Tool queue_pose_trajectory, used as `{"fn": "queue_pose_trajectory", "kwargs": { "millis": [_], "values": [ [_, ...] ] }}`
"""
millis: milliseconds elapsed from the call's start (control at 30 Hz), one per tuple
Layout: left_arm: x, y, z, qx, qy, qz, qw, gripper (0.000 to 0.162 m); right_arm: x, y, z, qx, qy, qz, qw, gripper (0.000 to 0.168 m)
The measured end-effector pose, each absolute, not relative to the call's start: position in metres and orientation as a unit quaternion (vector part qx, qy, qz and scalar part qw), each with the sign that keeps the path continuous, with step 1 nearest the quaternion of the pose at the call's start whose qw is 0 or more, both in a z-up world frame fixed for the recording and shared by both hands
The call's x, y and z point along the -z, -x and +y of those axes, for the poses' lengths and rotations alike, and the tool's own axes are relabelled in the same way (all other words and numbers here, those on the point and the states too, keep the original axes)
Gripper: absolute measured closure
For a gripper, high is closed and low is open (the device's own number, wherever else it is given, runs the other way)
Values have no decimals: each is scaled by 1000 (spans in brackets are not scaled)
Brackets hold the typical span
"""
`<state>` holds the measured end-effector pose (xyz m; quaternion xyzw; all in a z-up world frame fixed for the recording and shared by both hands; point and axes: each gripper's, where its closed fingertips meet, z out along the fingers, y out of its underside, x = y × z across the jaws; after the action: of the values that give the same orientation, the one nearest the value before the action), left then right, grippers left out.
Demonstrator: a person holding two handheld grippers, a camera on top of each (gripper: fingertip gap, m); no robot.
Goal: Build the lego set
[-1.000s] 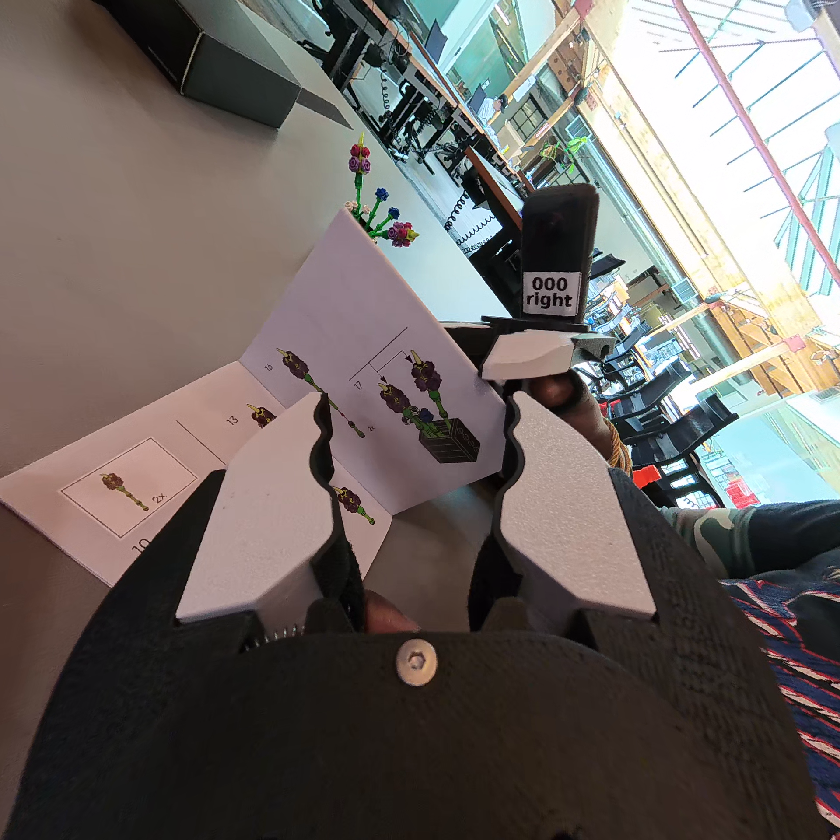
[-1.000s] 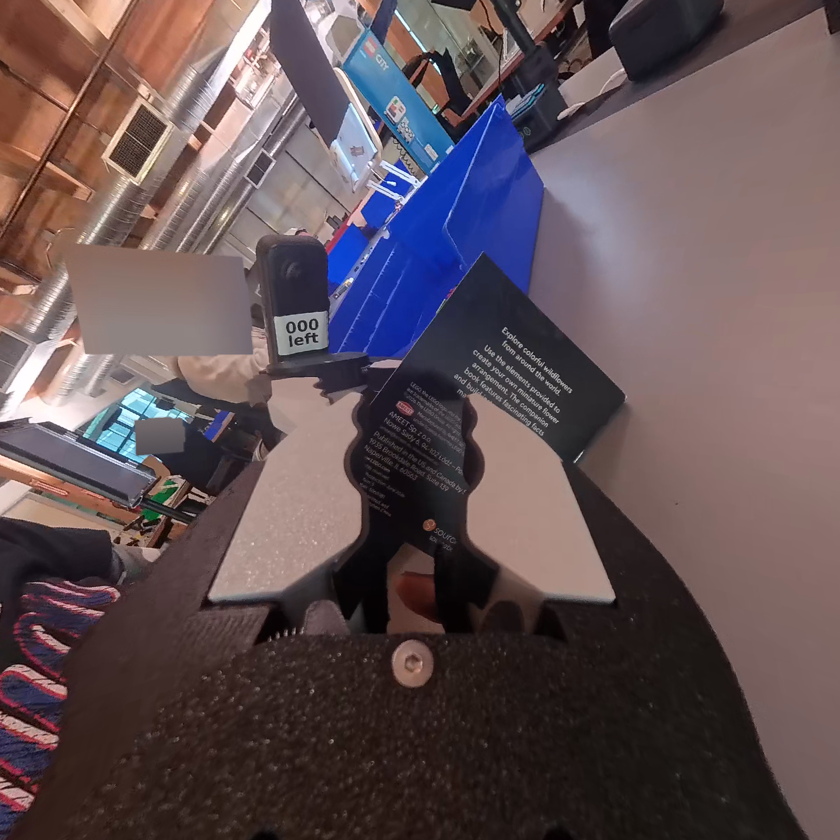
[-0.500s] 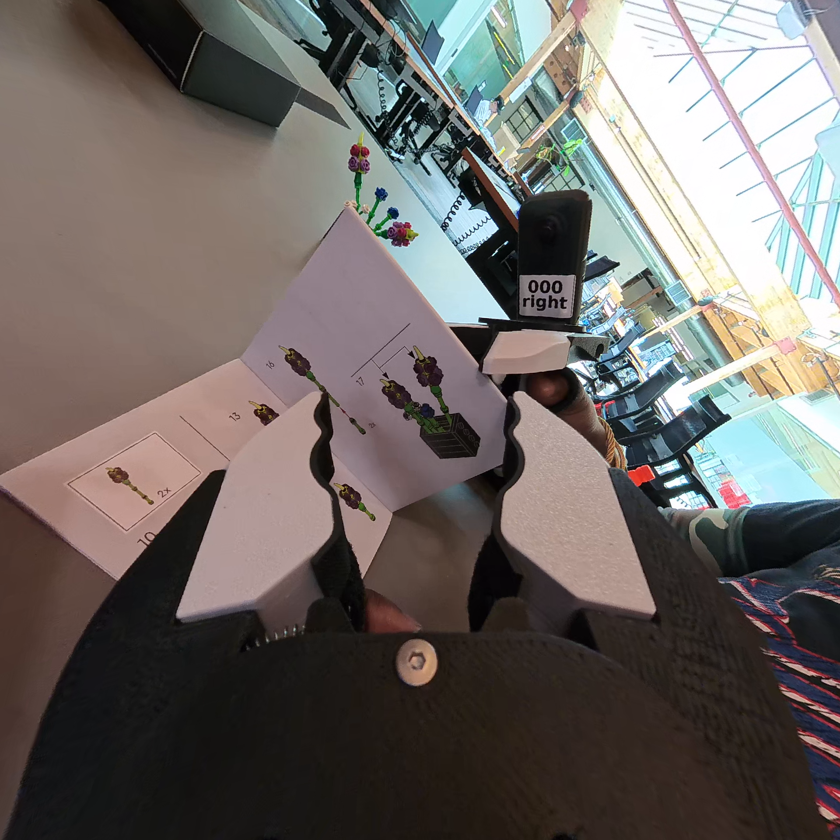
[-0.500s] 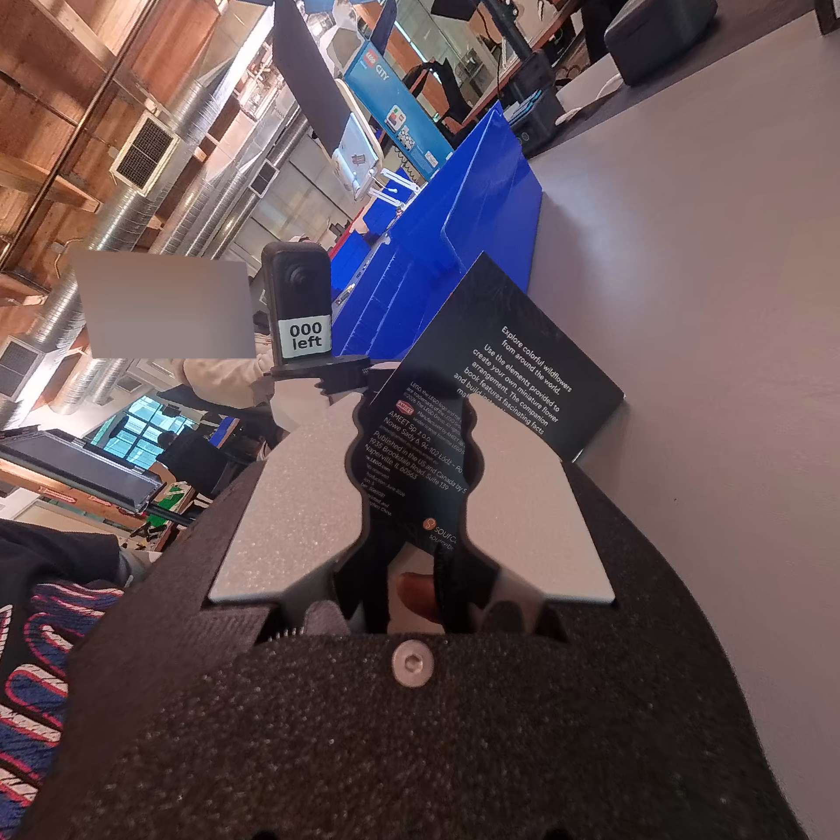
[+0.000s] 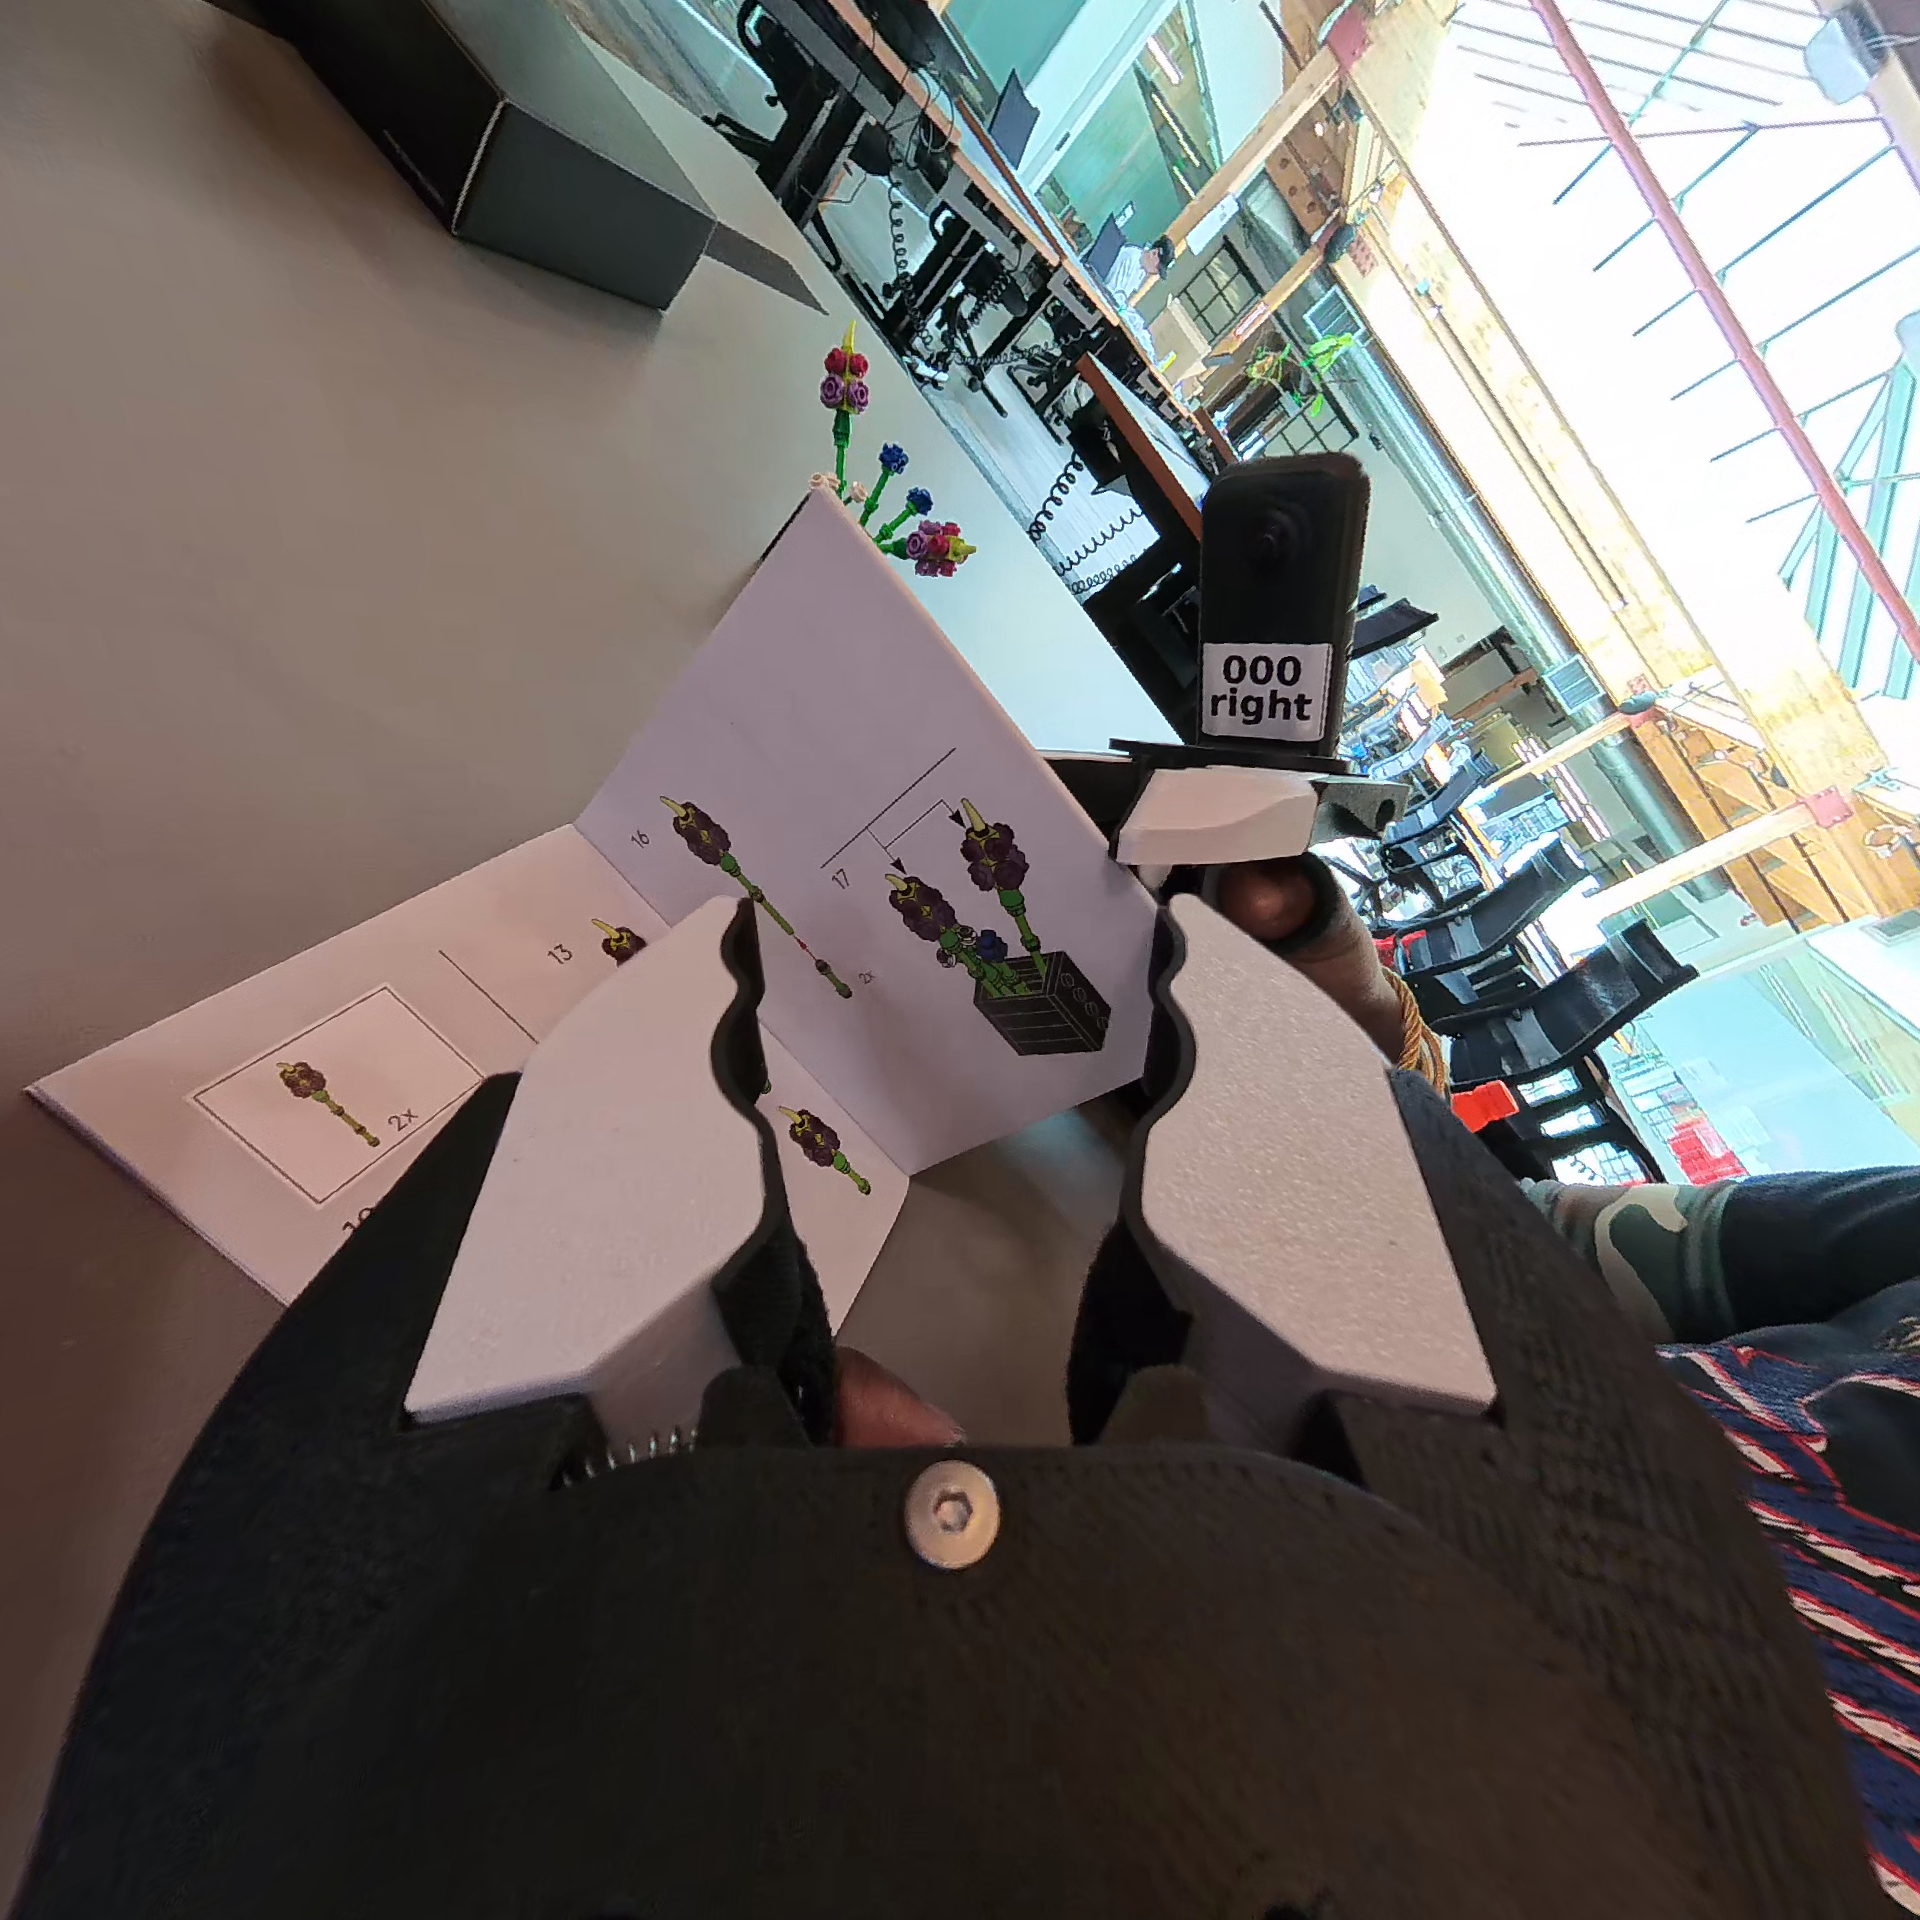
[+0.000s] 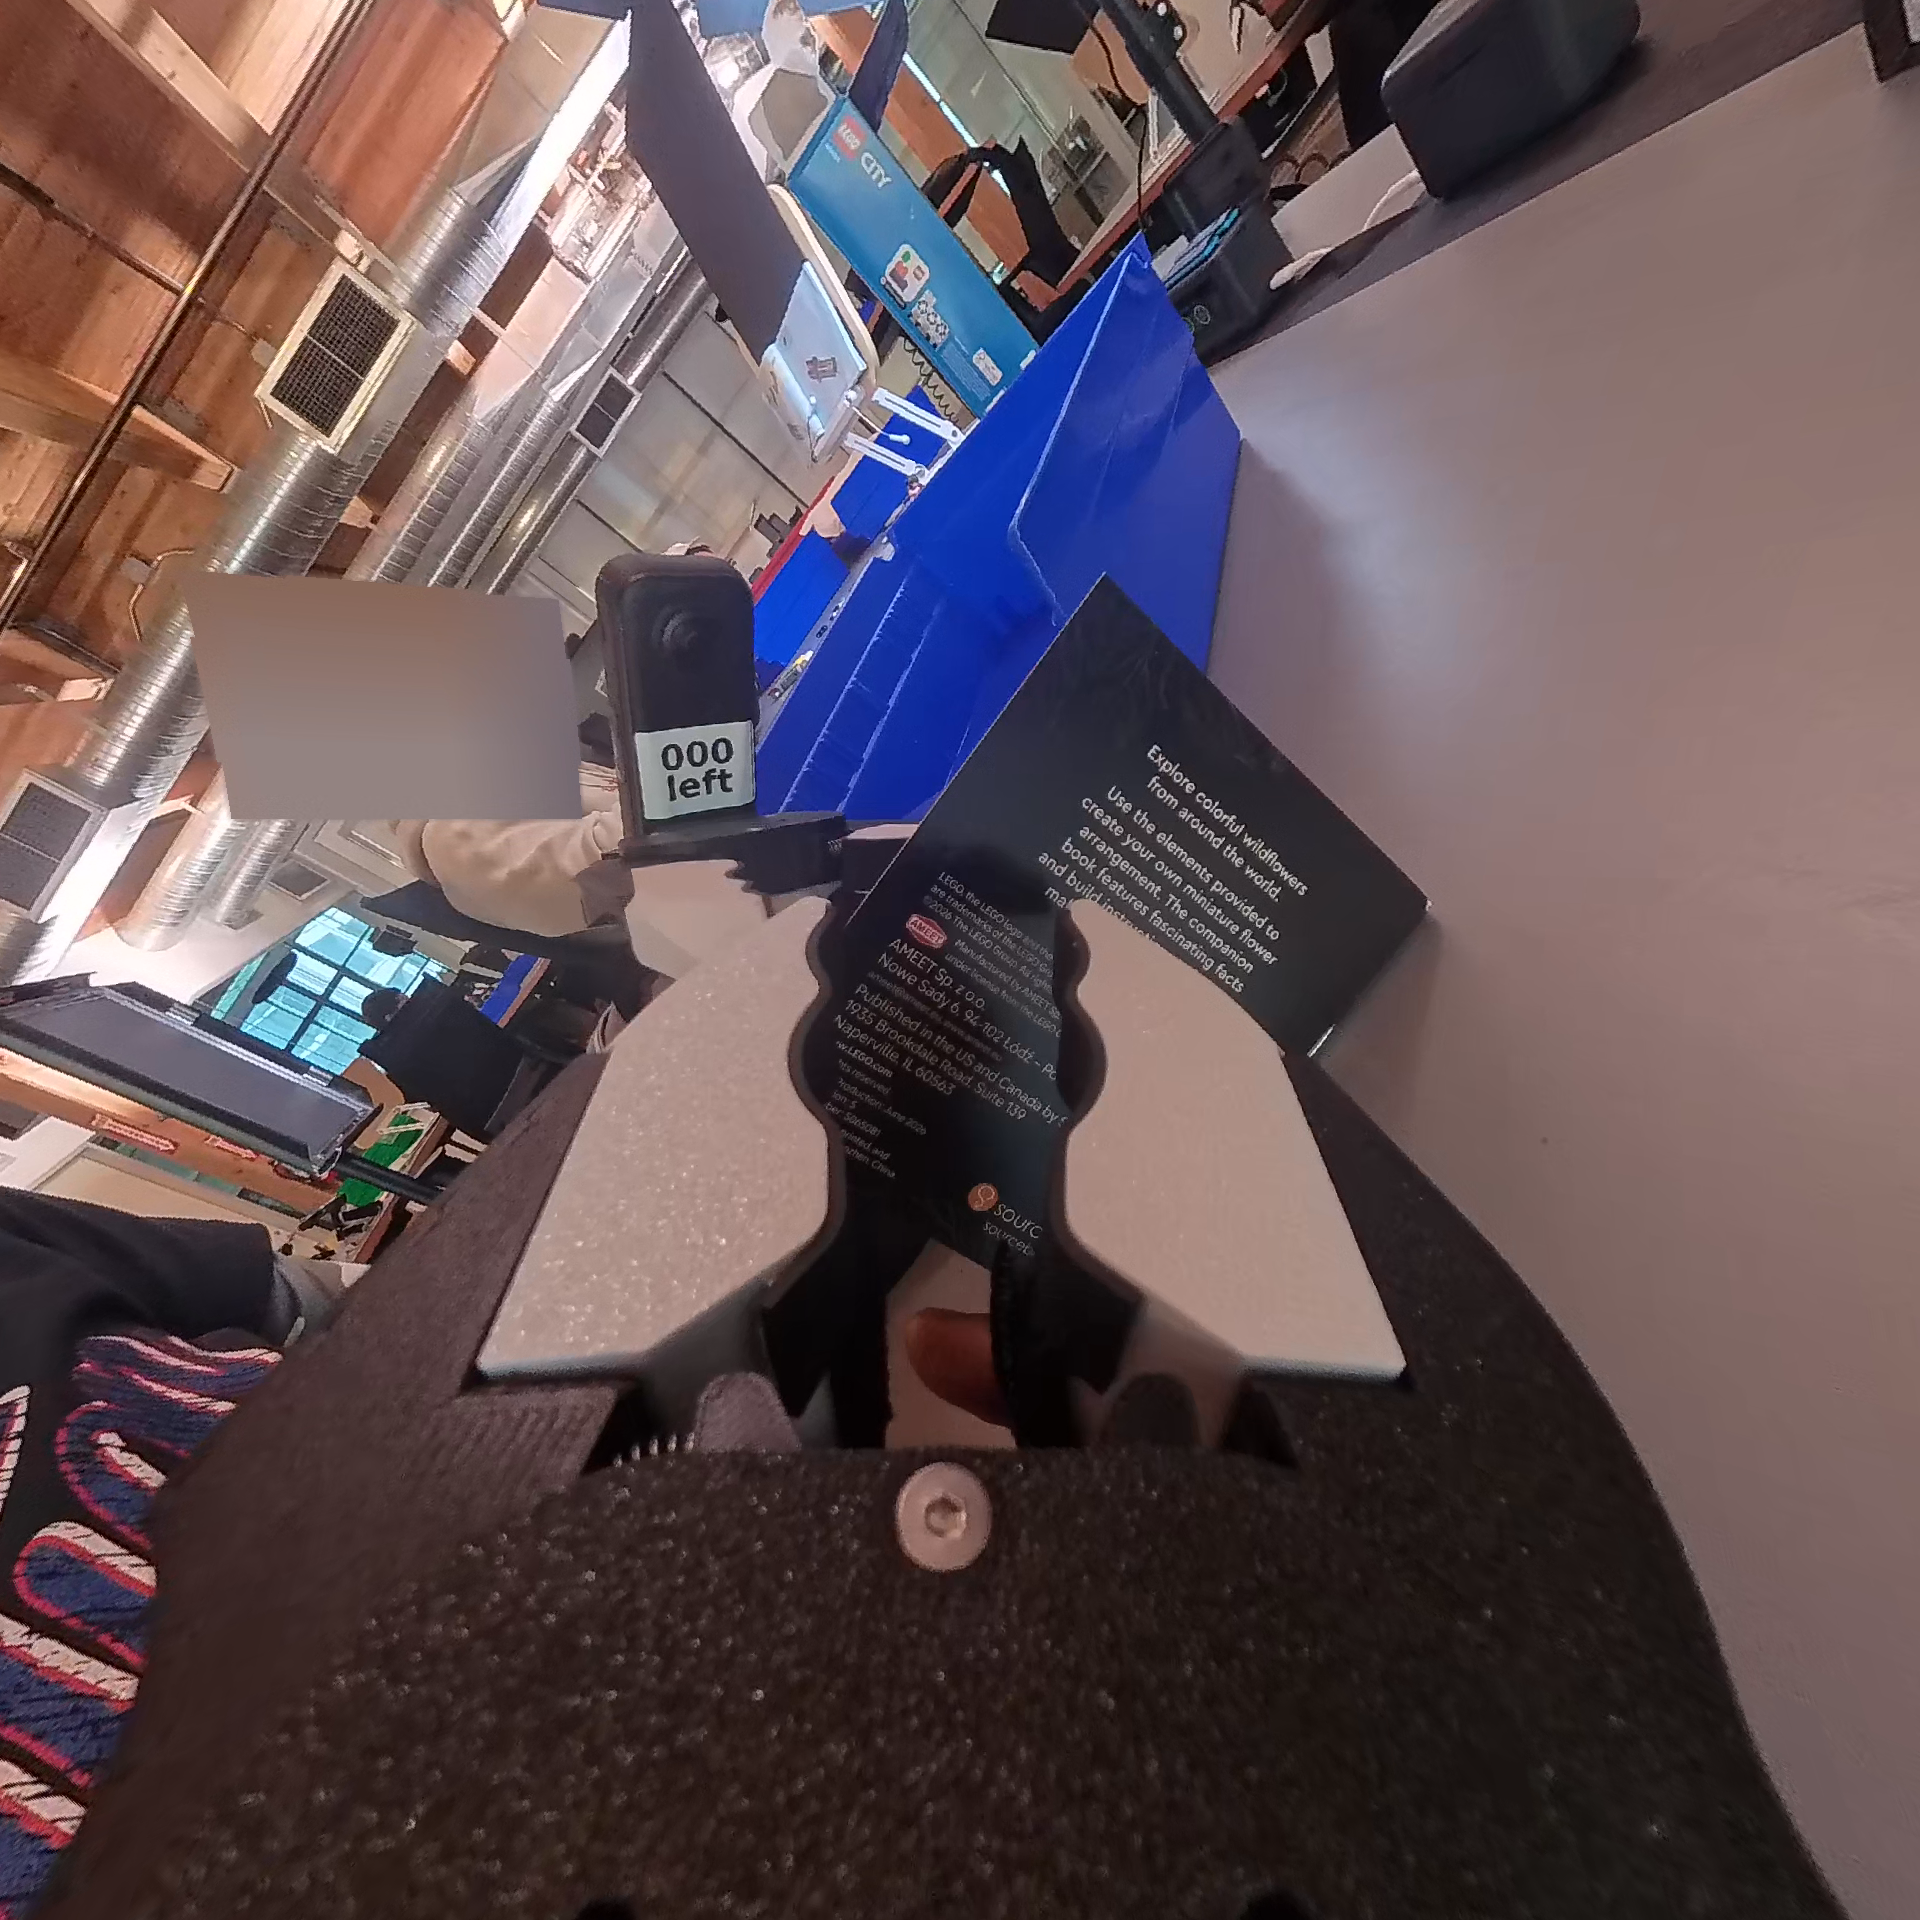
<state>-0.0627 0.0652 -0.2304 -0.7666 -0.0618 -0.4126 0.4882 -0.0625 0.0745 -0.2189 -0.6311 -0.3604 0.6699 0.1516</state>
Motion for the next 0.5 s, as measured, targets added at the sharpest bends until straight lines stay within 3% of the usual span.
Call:
{"fn": "queue_pose_trajectory", "kwargs": {
  "millis": [500],
  "values": [
    [230, 63, 68, 415, 764, -64, 491, 90, 219, 61, 76, -671, 631, -358, 152, 129]
  ]
}}
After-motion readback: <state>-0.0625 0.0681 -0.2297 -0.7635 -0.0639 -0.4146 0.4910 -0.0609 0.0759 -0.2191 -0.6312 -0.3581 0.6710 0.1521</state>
